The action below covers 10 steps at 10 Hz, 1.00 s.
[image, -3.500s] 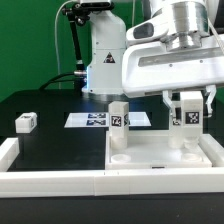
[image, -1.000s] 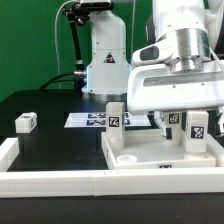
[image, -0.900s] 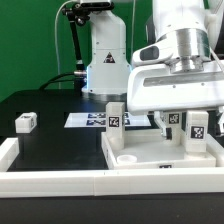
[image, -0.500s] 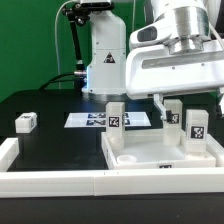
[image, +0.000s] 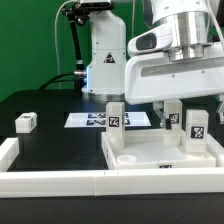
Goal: Assemble square table
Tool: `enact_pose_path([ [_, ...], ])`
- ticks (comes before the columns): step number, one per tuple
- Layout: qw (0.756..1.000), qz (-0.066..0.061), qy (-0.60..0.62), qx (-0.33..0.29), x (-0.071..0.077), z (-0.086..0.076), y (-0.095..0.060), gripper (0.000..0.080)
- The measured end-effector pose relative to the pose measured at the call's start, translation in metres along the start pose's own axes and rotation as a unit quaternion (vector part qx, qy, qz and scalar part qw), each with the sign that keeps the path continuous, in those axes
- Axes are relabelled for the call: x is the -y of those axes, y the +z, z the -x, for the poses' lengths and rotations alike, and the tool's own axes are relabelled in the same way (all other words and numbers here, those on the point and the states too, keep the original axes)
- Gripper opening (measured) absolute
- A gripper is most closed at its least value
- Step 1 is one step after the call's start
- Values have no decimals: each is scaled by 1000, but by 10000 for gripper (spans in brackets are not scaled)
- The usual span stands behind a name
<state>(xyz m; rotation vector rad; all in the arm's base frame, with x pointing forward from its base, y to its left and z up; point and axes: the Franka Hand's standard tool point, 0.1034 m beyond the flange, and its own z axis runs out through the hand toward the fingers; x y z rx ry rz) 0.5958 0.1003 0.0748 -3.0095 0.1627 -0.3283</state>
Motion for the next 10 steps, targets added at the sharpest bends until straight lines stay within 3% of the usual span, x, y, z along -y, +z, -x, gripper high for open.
enact_pose_path([
  [2,998,1,-3,58,-2,1,-1,648],
  [4,998,3,1,59,3,0,-2,648],
  [6,998,3,1,59,5,0,-2,381],
  [7,998,3,1,59,5,0,-2,381],
  [8,998,3,1,59,5,0,-2,288],
  [10,998,3,11,59,5,0,-2,288],
])
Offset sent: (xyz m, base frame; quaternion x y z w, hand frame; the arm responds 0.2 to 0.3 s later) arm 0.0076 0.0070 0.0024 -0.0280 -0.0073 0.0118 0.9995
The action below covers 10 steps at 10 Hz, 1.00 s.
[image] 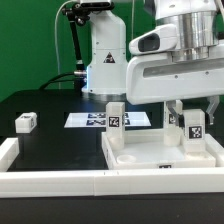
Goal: Assemble square table
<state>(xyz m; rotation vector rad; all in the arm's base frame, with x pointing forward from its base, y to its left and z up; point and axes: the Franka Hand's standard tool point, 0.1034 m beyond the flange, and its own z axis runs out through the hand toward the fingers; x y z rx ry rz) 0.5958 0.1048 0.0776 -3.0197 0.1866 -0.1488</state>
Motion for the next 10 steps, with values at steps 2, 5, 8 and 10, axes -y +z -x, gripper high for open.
enact_pose_path([
  [2,1000,0,0,0,0,0,0,288],
  [5,986,-5,169,-16,0,1,1,290],
  [8,946,-11,323,-16,6,3,2,290],
  [10,920,-14,391,-16,7,3,2,290],
])
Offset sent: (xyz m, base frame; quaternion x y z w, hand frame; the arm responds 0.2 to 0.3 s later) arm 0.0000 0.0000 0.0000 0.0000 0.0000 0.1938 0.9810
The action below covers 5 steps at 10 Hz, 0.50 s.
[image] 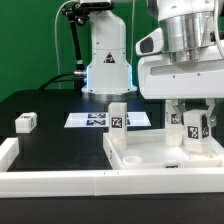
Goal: Assemble square table
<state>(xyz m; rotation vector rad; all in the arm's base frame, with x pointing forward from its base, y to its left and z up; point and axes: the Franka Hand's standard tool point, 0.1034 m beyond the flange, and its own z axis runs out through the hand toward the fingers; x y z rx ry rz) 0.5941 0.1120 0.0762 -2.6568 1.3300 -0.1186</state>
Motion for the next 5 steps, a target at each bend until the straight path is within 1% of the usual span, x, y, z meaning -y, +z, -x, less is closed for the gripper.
enact_pose_path([
  [3,991,-4,137,6,2,0,1,290],
  [5,983,-6,183,8,2,1,1,290],
])
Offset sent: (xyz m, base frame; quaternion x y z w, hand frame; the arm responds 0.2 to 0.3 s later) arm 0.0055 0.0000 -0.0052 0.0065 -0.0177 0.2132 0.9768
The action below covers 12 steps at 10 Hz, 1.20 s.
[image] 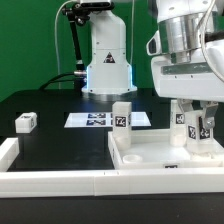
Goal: Assemble square table
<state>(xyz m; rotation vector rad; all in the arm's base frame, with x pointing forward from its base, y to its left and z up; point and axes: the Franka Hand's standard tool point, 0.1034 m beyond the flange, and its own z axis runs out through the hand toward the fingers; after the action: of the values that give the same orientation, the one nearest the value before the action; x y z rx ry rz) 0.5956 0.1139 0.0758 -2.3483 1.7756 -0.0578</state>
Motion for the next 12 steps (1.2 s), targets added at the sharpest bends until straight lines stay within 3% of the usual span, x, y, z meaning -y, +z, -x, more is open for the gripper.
enact_pose_path([
  [3,1000,2,-25,1,0,2,-1,346],
  [4,999,3,-47,1,0,3,0,547],
  [5,996,4,-94,-1,0,4,0,633],
  [9,963,4,-269,-2,0,-1,0,648],
  [12,920,12,-392,-8,1,2,0,649],
])
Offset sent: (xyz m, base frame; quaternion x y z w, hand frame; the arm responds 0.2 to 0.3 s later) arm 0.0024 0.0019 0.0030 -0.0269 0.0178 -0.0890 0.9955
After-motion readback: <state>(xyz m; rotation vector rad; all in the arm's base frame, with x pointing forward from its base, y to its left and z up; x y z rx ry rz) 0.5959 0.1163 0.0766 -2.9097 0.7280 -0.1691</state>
